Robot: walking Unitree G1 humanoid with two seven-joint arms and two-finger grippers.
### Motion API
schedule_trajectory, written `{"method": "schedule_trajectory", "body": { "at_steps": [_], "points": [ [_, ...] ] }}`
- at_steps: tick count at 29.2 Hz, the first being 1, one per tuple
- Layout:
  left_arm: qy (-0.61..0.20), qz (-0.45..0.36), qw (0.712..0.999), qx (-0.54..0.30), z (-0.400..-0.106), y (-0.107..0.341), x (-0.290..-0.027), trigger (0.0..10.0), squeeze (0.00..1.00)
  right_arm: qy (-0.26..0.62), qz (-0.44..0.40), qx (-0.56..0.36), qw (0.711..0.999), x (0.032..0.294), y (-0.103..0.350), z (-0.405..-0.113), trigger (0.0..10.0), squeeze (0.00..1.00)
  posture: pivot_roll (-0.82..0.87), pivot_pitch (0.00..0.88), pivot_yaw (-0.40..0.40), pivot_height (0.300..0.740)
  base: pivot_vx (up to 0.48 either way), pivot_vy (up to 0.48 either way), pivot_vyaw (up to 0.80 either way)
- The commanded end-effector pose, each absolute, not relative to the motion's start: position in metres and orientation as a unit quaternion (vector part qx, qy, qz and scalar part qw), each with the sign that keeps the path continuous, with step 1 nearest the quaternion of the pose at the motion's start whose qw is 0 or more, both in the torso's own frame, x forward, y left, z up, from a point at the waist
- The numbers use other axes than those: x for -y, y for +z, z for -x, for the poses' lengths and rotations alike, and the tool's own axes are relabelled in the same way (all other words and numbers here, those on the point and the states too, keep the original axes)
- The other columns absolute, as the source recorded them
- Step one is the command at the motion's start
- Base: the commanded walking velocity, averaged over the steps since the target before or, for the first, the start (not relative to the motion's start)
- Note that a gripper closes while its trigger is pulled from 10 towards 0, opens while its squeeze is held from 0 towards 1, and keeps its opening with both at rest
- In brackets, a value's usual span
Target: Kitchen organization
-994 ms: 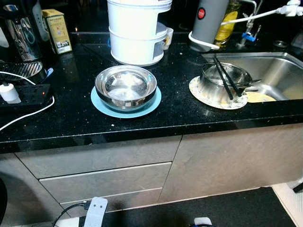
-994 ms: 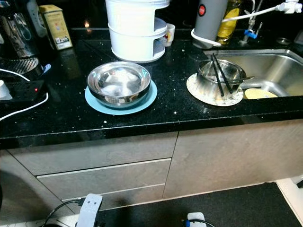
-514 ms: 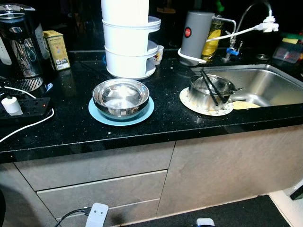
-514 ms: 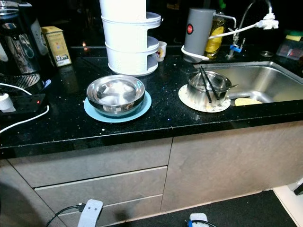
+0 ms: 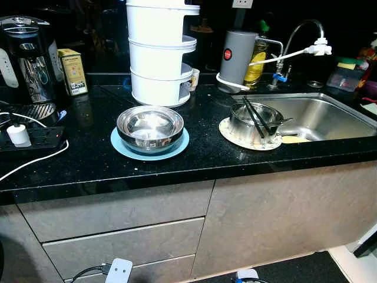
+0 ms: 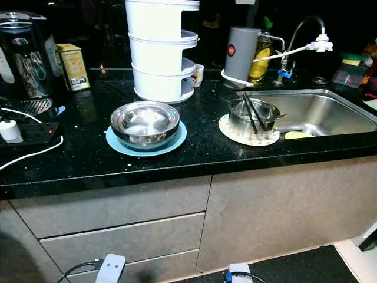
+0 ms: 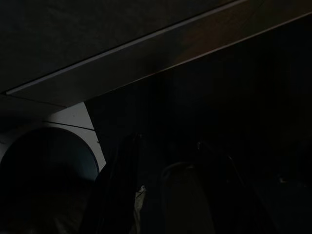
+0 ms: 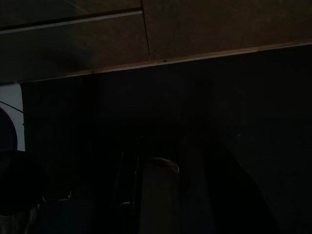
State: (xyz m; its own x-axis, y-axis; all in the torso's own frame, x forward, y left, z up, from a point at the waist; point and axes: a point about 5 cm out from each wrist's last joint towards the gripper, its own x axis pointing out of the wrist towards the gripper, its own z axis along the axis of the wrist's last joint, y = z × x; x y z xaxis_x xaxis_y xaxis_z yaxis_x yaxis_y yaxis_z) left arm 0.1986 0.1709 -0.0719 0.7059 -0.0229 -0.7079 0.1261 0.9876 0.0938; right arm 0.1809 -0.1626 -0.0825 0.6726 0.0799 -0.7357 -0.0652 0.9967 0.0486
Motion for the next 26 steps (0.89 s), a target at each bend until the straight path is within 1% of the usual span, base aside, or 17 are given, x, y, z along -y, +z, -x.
{"method": "schedule_trajectory", "body": {
  "at_steps": [1,5,6,7,8,9,10,12,14,15,16,17,18,20,23,24,26],
  "points": [
    [-0.048,-0.075,0.918,-0.387,-0.193,-0.075,-0.171,10.0,0.00,0.037,-0.008,-0.400,0.916,0.166,-0.082,-0.181,10.0,0.00,-0.04,0.051,-0.069,0.740,0.000,0.000,0.00],
    [-0.090,-0.106,0.924,-0.356,-0.199,-0.069,-0.165,10.0,0.00,0.028,-0.015,-0.395,0.918,0.168,-0.081,-0.182,10.0,0.00,-0.02,0.074,-0.047,0.740,0.000,0.000,0.00],
    [-0.150,-0.148,0.924,-0.320,-0.207,-0.061,-0.159,10.0,0.00,0.024,-0.019,-0.392,0.920,0.167,-0.080,-0.183,10.0,0.00,-0.02,0.082,-0.037,0.740,0.000,0.000,0.00],
    [-0.192,-0.177,0.919,-0.296,-0.211,-0.055,-0.153,10.0,0.00,0.022,-0.022,-0.389,0.921,0.167,-0.080,-0.184,10.0,0.00,-0.02,0.082,-0.037,0.740,0.000,0.000,0.00],
    [-0.256,-0.236,0.904,-0.250,-0.219,-0.042,-0.146,10.0,0.00,0.022,-0.023,-0.387,0.922,0.166,-0.080,-0.184,10.0,0.00,-0.02,0.095,-0.035,0.740,0.000,0.000,0.00],
    [-0.297,-0.275,0.888,-0.219,-0.223,-0.033,-0.140,10.0,0.00,0.022,-0.024,-0.385,0.922,0.166,-0.079,-0.184,10.0,0.00,-0.02,0.095,-0.035,0.740,0.000,0.000,0.00],
    [-0.297,-0.275,0.888,-0.219,-0.223,-0.033,-0.140,10.0,0.00,0.022,-0.024,-0.385,0.922,0.166,-0.079,-0.184,10.0,0.00,-0.02,0.095,-0.035,0.740,0.000,0.000,0.00],
    [-0.364,-0.302,0.869,-0.144,-0.238,0.008,-0.128,10.0,0.00,0.032,-0.031,-0.371,0.928,0.163,-0.077,-0.189,10.0,0.00,0.00,0.117,-0.042,0.740,0.000,0.000,0.00],
    [-0.395,-0.328,0.852,-0.106,-0.245,0.035,-0.128,10.0,0.00,0.045,-0.033,-0.359,0.932,0.159,-0.073,-0.194,10.0,0.00,0.00,0.137,-0.044,0.740,0.000,0.000,0.00],
    [-0.395,-0.328,0.852,-0.106,-0.245,0.035,-0.128,10.0,0.00,0.045,-0.033,-0.359,0.932,0.159,-0.073,-0.194,10.0,0.00,0.00,0.137,-0.044,0.740,0.000,0.000,0.00],
    [-0.406,-0.348,0.840,-0.093,-0.249,0.045,-0.131,10.0,0.00,0.059,-0.026,-0.354,0.933,0.156,-0.071,-0.197,10.0,0.00,0.00,0.148,-0.044,0.740,0.000,0.000,0.00],
    [-0.406,-0.348,0.840,-0.093,-0.249,0.045,-0.131,10.0,0.00,0.059,-0.026,-0.354,0.933,0.156,-0.071,-0.197,10.0,0.00,0.00,0.148,-0.044,0.740,0.000,0.000,0.00],
    [-0.415,-0.367,0.829,-0.081,-0.254,0.056,-0.135,10.0,0.00,0.076,-0.016,-0.349,0.934,0.153,-0.070,-0.199,10.0,0.00,0.00,0.155,-0.045,0.740,0.000,0.000,0.00],
    [-0.424,-0.384,0.819,-0.043,-0.263,0.081,-0.141,10.0,0.00,0.100,0.002,-0.344,0.934,0.149,-0.068,-0.202,10.0,0.00,0.01,0.161,-0.048,0.740,0.000,0.000,0.00],
    [-0.444,-0.376,0.813,-0.020,-0.263,0.098,-0.141,10.0,0.00,0.103,0.003,-0.344,0.933,0.149,-0.068,-0.202,10.0,0.00,0.01,0.159,-0.050,0.740,0.000,0.000,0.00],
    [-0.478,-0.350,0.806,-0.002,-0.260,0.116,-0.137,10.0,0.00,0.102,0.002,-0.348,0.932,0.150,-0.069,-0.200,10.0,0.00,0.02,0.157,-0.052,0.740,0.000,0.000,0.00],
    [-0.493,-0.341,0.800,0.001,-0.257,0.125,-0.136,10.0,0.00,0.102,0.003,-0.350,0.931,0.150,-0.070,-0.199,10.0,0.00,0.02,0.157,-0.052,0.740,0.000,0.000,0.00]
  ]
}}
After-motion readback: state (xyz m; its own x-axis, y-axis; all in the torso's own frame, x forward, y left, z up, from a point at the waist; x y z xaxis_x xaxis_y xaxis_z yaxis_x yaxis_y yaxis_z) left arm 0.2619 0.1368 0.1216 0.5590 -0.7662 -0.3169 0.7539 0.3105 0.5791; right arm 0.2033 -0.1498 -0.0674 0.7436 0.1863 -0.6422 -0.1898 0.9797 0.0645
